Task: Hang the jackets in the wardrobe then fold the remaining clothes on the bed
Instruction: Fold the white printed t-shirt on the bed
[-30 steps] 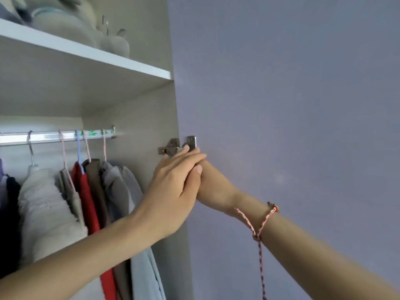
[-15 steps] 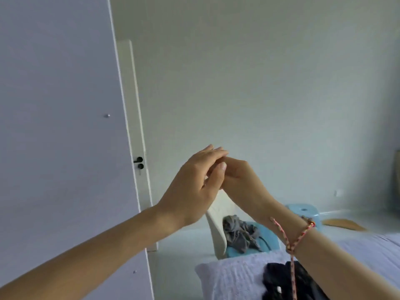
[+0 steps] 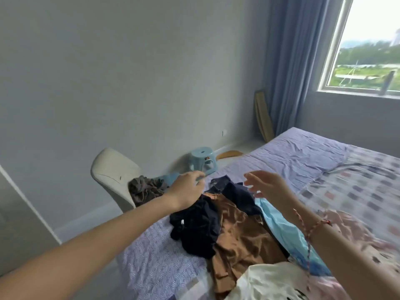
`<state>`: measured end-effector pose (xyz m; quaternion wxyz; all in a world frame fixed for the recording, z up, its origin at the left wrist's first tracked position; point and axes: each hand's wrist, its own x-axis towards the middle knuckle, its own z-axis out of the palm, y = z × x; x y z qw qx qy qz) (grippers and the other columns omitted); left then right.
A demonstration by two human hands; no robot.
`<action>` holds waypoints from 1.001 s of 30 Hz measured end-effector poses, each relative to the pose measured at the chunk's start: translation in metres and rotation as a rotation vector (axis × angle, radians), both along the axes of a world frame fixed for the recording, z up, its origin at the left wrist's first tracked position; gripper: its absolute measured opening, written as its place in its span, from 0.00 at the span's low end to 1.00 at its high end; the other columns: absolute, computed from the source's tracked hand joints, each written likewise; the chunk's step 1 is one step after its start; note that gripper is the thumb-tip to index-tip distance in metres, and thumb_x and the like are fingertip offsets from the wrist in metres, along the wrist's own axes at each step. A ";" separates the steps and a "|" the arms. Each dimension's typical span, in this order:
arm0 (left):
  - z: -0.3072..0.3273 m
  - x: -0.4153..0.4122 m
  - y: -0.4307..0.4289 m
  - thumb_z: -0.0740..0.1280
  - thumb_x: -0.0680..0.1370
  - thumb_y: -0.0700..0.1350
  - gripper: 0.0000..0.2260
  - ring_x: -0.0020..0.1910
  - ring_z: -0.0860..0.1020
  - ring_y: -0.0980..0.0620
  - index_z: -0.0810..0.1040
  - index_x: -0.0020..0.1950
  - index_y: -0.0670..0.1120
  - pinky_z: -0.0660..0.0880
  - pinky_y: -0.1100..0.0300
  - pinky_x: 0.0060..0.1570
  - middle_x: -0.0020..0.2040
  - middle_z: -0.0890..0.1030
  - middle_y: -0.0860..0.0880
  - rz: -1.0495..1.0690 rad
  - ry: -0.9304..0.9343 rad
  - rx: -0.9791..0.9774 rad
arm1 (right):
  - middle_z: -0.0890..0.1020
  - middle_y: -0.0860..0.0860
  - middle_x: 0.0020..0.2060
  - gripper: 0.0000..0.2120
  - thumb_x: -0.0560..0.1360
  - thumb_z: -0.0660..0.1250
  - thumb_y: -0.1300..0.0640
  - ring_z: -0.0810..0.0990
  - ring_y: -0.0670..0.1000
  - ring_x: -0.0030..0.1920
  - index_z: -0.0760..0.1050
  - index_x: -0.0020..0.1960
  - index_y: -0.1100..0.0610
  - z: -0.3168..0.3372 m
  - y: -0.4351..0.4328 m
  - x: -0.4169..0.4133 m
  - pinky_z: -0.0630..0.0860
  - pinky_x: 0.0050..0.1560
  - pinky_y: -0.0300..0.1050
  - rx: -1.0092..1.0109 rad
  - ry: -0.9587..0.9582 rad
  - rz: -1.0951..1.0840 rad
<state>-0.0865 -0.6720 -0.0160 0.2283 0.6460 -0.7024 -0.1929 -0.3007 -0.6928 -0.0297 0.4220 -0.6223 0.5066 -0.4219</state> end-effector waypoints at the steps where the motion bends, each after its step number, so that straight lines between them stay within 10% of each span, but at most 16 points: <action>1: -0.021 0.001 -0.007 0.57 0.81 0.45 0.15 0.66 0.71 0.49 0.72 0.66 0.45 0.65 0.62 0.61 0.66 0.74 0.47 0.018 0.009 0.068 | 0.81 0.50 0.37 0.06 0.78 0.63 0.57 0.77 0.49 0.36 0.77 0.44 0.54 -0.020 0.000 -0.011 0.73 0.36 0.37 0.046 0.001 -0.030; 7: -0.142 0.001 -0.030 0.57 0.80 0.42 0.13 0.61 0.74 0.49 0.77 0.61 0.44 0.66 0.62 0.59 0.60 0.78 0.46 0.006 0.026 0.405 | 0.81 0.51 0.36 0.07 0.76 0.65 0.63 0.77 0.48 0.34 0.79 0.52 0.62 -0.147 -0.001 -0.044 0.73 0.36 0.38 0.274 0.159 -0.196; 11: -0.226 -0.016 -0.019 0.57 0.78 0.40 0.14 0.54 0.77 0.50 0.79 0.59 0.43 0.70 0.64 0.44 0.54 0.80 0.47 -0.113 -0.052 0.600 | 0.82 0.53 0.51 0.11 0.76 0.64 0.62 0.80 0.51 0.51 0.79 0.57 0.59 -0.250 0.024 -0.055 0.72 0.51 0.40 0.460 0.535 -0.172; 16: -0.299 -0.042 -0.008 0.58 0.77 0.39 0.12 0.57 0.77 0.49 0.81 0.50 0.43 0.69 0.63 0.53 0.56 0.81 0.46 -0.303 -0.196 0.747 | 0.76 0.54 0.60 0.19 0.75 0.61 0.59 0.75 0.50 0.56 0.69 0.65 0.57 -0.351 0.097 -0.064 0.68 0.48 0.31 0.728 0.645 -0.214; 22: -0.370 -0.075 -0.013 0.61 0.77 0.45 0.03 0.47 0.71 0.53 0.72 0.44 0.52 0.68 0.61 0.46 0.45 0.75 0.51 -0.332 -0.206 0.797 | 0.63 0.51 0.69 0.37 0.71 0.65 0.53 0.62 0.53 0.71 0.50 0.75 0.52 -0.414 0.124 -0.050 0.65 0.66 0.49 0.787 0.739 -0.303; 27: -0.438 -0.093 -0.009 0.66 0.76 0.49 0.25 0.62 0.72 0.46 0.62 0.68 0.40 0.69 0.61 0.50 0.63 0.72 0.46 -0.242 -0.082 0.892 | 0.72 0.54 0.60 0.31 0.75 0.59 0.57 0.72 0.55 0.61 0.49 0.74 0.54 -0.464 0.135 -0.059 0.68 0.56 0.48 0.795 0.899 -0.297; 30: -0.457 -0.100 -0.011 0.64 0.77 0.51 0.14 0.57 0.75 0.44 0.70 0.55 0.43 0.72 0.56 0.51 0.52 0.74 0.46 -0.156 -0.133 0.790 | 0.77 0.52 0.45 0.16 0.77 0.57 0.58 0.76 0.56 0.45 0.60 0.63 0.54 -0.473 0.138 -0.068 0.65 0.40 0.46 0.677 0.793 -0.313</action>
